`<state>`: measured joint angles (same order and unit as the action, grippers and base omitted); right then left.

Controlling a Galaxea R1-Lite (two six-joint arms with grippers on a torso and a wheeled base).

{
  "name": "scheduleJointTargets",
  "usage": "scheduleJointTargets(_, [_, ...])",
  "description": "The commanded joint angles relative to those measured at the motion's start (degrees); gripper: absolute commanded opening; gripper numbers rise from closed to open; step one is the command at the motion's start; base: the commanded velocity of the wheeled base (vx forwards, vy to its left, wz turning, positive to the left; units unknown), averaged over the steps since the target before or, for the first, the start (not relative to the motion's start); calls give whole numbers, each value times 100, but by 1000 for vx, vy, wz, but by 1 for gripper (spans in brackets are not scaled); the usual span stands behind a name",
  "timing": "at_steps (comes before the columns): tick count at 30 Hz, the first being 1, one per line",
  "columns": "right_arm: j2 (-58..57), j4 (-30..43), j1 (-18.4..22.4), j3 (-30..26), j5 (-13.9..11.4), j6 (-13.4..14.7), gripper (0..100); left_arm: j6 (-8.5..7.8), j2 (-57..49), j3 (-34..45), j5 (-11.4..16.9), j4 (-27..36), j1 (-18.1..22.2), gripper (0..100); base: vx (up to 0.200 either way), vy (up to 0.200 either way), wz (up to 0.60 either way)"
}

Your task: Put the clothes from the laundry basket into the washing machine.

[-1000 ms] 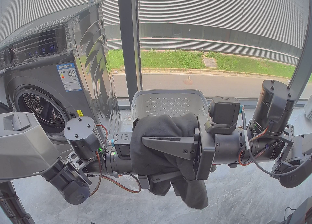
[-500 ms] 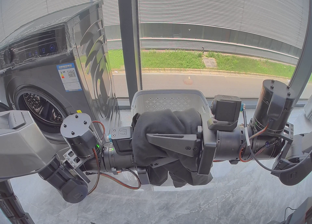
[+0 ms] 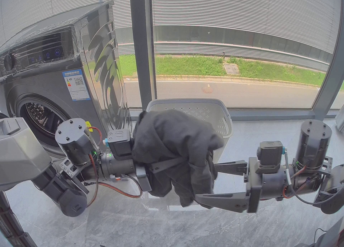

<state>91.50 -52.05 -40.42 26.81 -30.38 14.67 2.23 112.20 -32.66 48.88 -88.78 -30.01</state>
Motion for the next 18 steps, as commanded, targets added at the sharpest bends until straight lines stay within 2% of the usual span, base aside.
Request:
scheduleJointTargets(1, [-941, -33, 799, -949, -21, -8, 100, 41, -313, 339, -2, -16, 786, 0, 0, 0, 0])
scheduleJointTargets(3, [-994, -33, 905, -976, -29, -8, 100, 41, -348, 418, -2, -16, 883, 0, 0, 0, 0])
scheduleJointTargets(4, [-1056, -33, 1116, -993, -47, 1, 100, 49, -418, 594, 7, -16, 1059, 0, 0, 0, 0])
scheduleJointTargets(10, [-1135, -33, 1441, -773, -56, -16, 100, 76, -656, 1113, -54, -16, 1411, 0, 0, 0, 0])
scheduleJointTargets(12, [-1196, -33, 1608, -668, -56, -25, 100, 120, -779, 1420, -301, 1, 1657, 0, 0, 0, 0])
scheduleJointTargets(13, [-1205, -33, 1625, -659, -56, -34, 100, 137, -788, 1447, -336, 1, 1674, 0, 0, 0, 0])
scheduleJointTargets(14, [-1258, -33, 1836, -571, -56, -69, 100, 348, -893, 1737, -714, -16, 1885, 0, 0, 0, 0])
scheduleJointTargets(16, [-1284, -33, 2065, -527, -73, -95, 100, 586, -1034, 2062, -1039, -25, 2096, 0, 0, 0, 0])
scheduleJointTargets(18, [-1310, -33, 2223, -492, -82, -104, 100, 621, -1174, 2378, -1197, -16, 2289, 0, 0, 0, 0])
